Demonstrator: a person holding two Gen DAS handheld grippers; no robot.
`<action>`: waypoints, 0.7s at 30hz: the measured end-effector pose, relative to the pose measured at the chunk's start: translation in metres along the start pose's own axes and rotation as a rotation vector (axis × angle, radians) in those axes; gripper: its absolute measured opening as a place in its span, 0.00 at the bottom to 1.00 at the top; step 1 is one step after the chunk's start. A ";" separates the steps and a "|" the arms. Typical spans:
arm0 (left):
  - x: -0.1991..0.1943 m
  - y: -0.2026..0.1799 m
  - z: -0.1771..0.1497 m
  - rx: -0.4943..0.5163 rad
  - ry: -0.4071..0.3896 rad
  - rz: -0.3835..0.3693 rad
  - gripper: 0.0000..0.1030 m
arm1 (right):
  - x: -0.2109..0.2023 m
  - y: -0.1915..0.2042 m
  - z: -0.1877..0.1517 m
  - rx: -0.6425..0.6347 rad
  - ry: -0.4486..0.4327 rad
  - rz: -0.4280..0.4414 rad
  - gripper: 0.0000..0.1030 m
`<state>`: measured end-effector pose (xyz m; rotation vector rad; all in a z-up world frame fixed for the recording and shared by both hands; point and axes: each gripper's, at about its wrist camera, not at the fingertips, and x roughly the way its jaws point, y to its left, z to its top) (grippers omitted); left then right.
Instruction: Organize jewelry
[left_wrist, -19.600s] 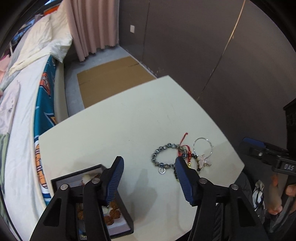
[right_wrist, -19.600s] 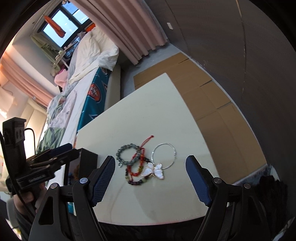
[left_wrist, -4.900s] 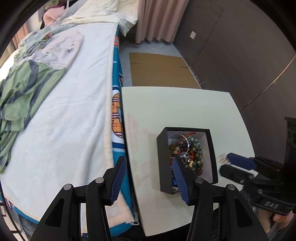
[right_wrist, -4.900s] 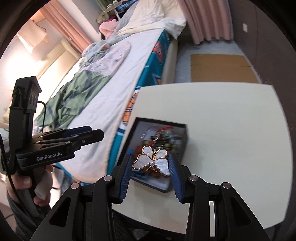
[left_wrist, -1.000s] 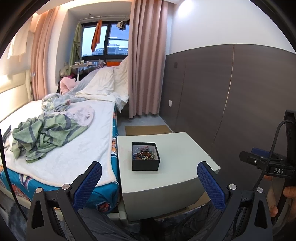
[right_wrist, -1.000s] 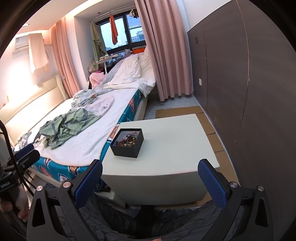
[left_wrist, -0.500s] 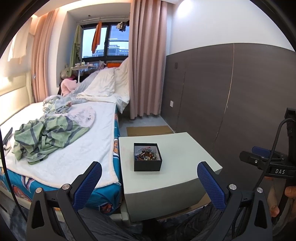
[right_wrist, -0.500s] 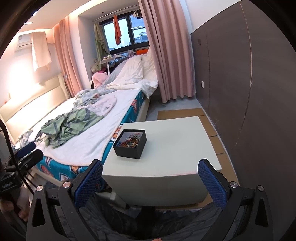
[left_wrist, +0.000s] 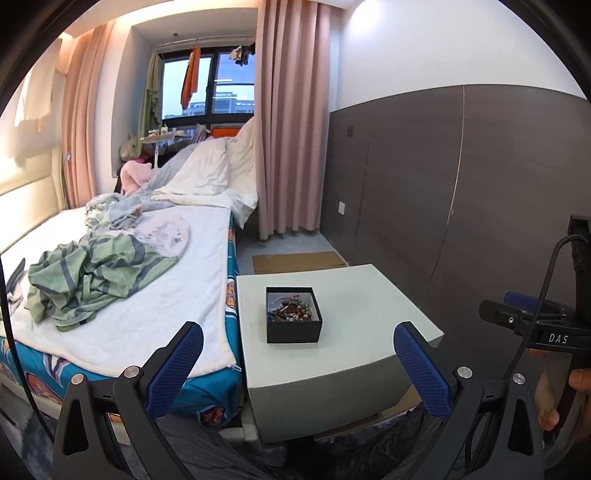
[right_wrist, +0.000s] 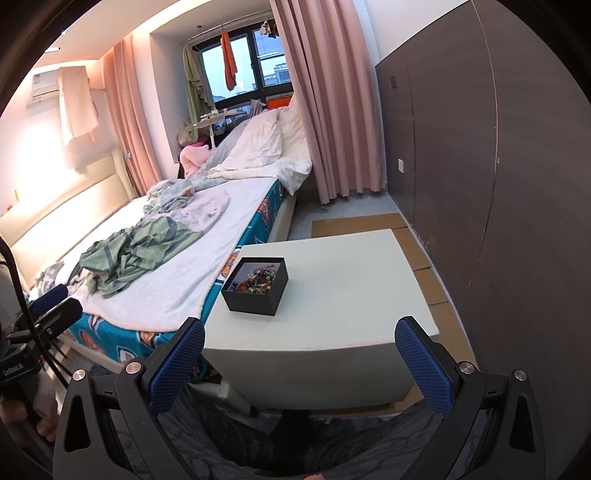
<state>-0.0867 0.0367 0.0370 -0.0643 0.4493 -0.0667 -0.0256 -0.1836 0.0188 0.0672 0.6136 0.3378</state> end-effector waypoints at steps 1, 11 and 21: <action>0.000 0.000 0.000 0.001 0.000 -0.001 1.00 | 0.000 0.000 0.000 -0.001 -0.001 -0.002 1.00; 0.002 0.003 -0.003 -0.008 0.004 -0.006 1.00 | 0.002 -0.001 -0.002 -0.009 0.005 -0.001 1.00; 0.003 0.005 -0.006 -0.004 -0.003 -0.001 1.00 | 0.004 -0.001 -0.005 -0.012 0.012 -0.003 1.00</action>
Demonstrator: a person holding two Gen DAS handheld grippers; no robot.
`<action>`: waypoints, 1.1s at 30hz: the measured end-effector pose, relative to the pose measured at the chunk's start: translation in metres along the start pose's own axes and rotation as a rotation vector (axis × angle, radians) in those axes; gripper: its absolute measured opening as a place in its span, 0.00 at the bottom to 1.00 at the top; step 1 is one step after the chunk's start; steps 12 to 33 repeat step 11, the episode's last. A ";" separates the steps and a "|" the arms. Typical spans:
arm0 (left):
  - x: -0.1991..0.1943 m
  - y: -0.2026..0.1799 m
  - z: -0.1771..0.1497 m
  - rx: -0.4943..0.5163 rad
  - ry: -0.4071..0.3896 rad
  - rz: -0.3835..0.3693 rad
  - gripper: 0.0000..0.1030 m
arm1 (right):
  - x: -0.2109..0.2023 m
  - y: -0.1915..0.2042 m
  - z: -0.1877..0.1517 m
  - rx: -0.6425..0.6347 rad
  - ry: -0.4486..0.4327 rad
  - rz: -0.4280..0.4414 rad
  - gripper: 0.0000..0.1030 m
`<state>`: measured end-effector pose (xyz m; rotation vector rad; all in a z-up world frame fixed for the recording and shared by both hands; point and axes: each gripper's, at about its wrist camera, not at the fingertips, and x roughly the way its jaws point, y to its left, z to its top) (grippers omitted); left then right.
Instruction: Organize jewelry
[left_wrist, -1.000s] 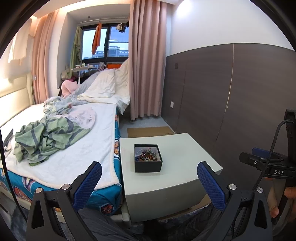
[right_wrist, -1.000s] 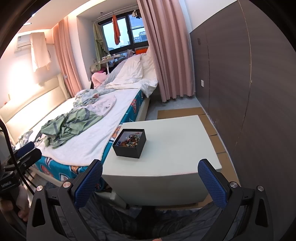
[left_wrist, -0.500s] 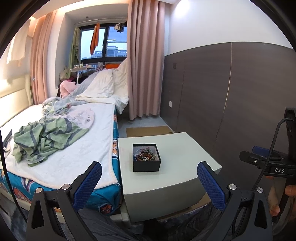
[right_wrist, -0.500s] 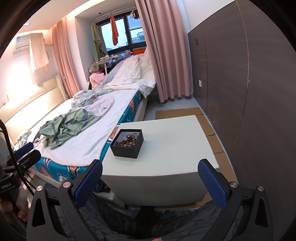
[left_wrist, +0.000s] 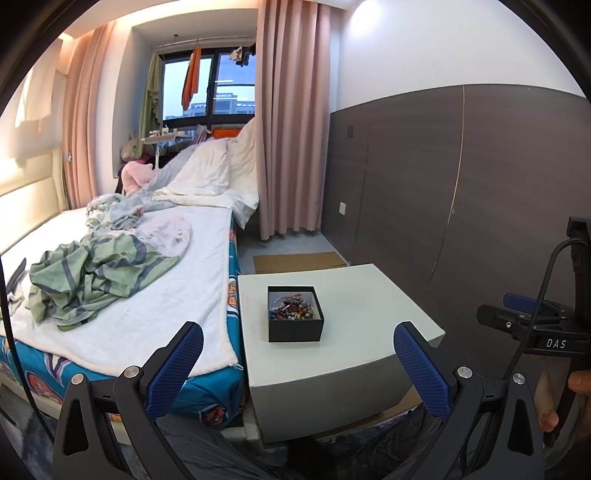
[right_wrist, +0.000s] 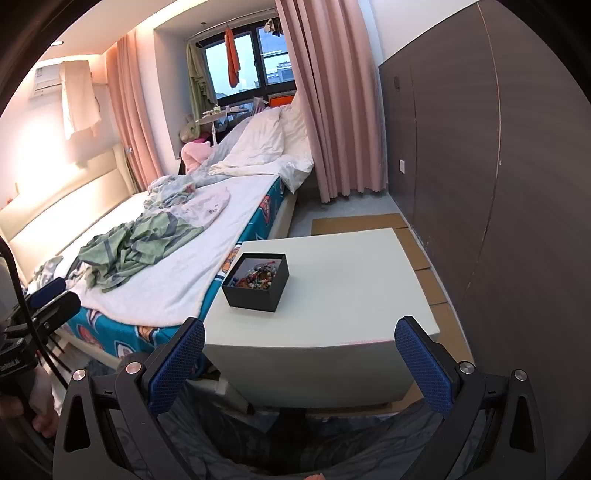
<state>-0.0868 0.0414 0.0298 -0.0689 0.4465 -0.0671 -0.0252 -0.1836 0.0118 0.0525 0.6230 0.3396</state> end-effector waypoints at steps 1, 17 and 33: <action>0.000 0.000 0.000 -0.005 0.002 -0.004 1.00 | 0.000 -0.001 0.000 0.000 0.001 0.000 1.00; 0.013 0.011 -0.005 -0.020 0.021 0.001 1.00 | 0.009 -0.002 0.001 -0.002 -0.009 -0.043 1.00; 0.013 0.011 -0.005 -0.020 0.021 0.001 1.00 | 0.009 -0.002 0.001 -0.002 -0.009 -0.043 1.00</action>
